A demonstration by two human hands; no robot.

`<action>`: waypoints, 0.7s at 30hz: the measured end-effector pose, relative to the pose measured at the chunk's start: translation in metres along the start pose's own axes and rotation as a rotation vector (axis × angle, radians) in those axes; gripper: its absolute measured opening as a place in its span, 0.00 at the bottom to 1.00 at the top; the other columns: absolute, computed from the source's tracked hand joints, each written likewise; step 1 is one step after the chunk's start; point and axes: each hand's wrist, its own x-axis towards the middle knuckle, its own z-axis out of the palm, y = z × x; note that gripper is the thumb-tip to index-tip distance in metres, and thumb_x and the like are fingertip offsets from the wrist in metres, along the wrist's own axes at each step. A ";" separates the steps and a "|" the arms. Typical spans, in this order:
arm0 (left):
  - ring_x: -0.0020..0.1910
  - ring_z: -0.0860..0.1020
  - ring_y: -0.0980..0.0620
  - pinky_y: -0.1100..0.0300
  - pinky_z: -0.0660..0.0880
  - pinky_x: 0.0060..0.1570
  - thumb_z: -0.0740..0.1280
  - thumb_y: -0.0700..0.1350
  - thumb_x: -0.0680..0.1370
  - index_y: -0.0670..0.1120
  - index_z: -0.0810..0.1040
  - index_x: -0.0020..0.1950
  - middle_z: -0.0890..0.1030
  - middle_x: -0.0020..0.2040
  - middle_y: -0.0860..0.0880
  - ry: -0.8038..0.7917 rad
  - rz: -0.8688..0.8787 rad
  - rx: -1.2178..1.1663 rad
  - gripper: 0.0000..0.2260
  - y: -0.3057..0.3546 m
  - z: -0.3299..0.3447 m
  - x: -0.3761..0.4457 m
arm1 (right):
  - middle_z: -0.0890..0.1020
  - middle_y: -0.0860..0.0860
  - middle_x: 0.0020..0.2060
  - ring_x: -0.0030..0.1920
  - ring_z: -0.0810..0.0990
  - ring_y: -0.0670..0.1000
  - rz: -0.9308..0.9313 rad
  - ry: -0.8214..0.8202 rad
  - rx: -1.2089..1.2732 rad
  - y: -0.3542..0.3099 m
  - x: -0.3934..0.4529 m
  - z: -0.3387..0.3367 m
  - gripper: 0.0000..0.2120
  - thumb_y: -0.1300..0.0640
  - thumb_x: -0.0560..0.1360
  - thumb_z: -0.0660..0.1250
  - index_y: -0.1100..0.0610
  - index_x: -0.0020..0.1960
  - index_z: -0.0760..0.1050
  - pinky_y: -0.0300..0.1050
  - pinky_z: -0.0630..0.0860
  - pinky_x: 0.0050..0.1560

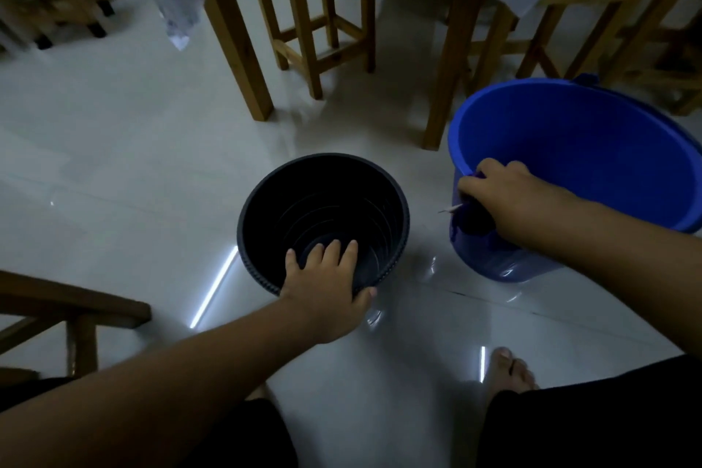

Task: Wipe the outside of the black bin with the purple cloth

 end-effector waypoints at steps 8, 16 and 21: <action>0.74 0.61 0.42 0.35 0.50 0.73 0.49 0.67 0.77 0.50 0.42 0.79 0.61 0.76 0.45 -0.081 0.039 0.016 0.36 -0.008 0.025 -0.014 | 0.69 0.48 0.59 0.53 0.66 0.52 -0.202 0.070 0.125 -0.039 0.003 -0.003 0.27 0.62 0.69 0.76 0.42 0.59 0.68 0.52 0.74 0.45; 0.57 0.69 0.42 0.47 0.65 0.56 0.56 0.58 0.79 0.49 0.58 0.71 0.69 0.62 0.44 0.026 0.103 0.025 0.24 -0.008 0.040 -0.017 | 0.69 0.49 0.58 0.50 0.65 0.49 -0.296 0.053 0.104 -0.070 0.012 0.011 0.35 0.61 0.65 0.80 0.43 0.63 0.64 0.52 0.77 0.48; 0.51 0.69 0.44 0.49 0.65 0.51 0.54 0.53 0.80 0.48 0.62 0.67 0.71 0.57 0.44 0.137 0.125 0.016 0.17 -0.007 0.041 -0.013 | 0.70 0.49 0.59 0.50 0.65 0.49 -0.322 0.052 0.080 -0.069 0.015 0.014 0.35 0.57 0.66 0.80 0.44 0.65 0.64 0.46 0.70 0.46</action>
